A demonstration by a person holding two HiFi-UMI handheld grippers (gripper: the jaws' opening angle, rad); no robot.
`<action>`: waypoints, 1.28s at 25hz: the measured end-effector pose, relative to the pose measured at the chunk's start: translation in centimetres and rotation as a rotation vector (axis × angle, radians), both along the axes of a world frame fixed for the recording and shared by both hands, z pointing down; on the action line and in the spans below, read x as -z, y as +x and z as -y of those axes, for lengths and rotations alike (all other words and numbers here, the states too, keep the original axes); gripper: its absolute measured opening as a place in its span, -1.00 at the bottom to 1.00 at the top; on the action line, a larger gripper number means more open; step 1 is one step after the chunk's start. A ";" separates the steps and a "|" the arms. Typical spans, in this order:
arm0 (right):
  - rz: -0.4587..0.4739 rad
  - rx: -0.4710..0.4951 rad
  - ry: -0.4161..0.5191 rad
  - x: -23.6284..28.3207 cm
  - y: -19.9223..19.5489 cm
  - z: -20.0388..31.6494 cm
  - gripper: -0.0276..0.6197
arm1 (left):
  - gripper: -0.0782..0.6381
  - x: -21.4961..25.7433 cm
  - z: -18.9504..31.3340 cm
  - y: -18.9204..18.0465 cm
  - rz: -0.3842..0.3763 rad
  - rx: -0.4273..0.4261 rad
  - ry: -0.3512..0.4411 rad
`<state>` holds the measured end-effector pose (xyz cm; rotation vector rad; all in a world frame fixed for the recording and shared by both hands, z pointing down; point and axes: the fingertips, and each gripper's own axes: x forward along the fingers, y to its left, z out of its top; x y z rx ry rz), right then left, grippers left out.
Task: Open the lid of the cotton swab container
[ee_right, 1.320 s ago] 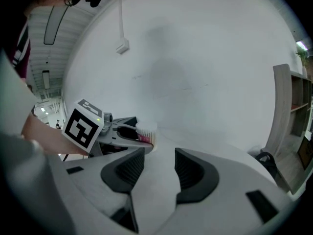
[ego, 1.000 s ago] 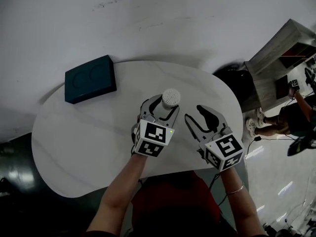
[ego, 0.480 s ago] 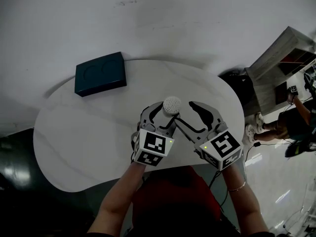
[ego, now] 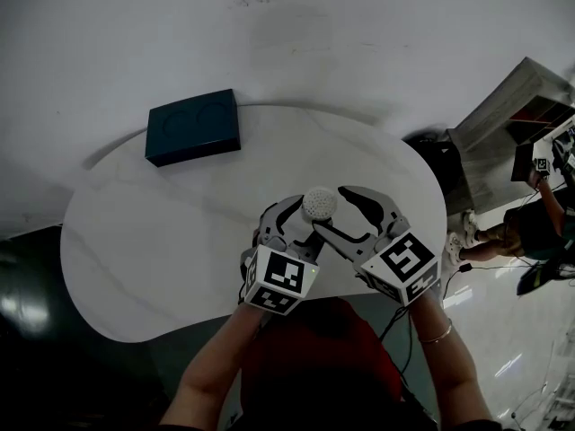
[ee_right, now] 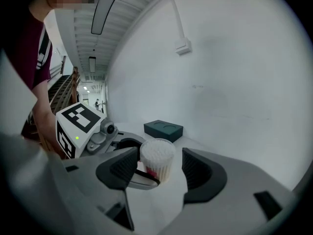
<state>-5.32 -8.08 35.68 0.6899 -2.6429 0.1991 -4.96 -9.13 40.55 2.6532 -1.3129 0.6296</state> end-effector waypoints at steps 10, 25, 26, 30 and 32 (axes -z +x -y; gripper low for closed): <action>-0.061 0.060 0.009 -0.5 -1.1 -0.8 -0.07 | -0.07 -0.1 -1.4 0.3 0.020 -0.041 0.011; -0.060 0.086 -0.052 -1.0 -1.8 -1.1 -0.08 | -0.07 -0.4 -2.0 0.0 0.030 -0.085 0.016; -0.060 0.085 -0.061 -1.1 -1.8 -1.0 -0.08 | -0.07 -0.5 -2.0 -0.1 0.028 -0.089 0.017; -0.040 0.086 -0.101 -1.2 -1.7 -0.8 -0.08 | -0.07 -0.4 -1.9 -0.2 0.021 -0.104 0.024; -0.005 0.083 -0.133 -0.9 -1.8 -0.7 -0.08 | -0.08 -0.5 -1.8 -0.3 0.021 -0.109 0.031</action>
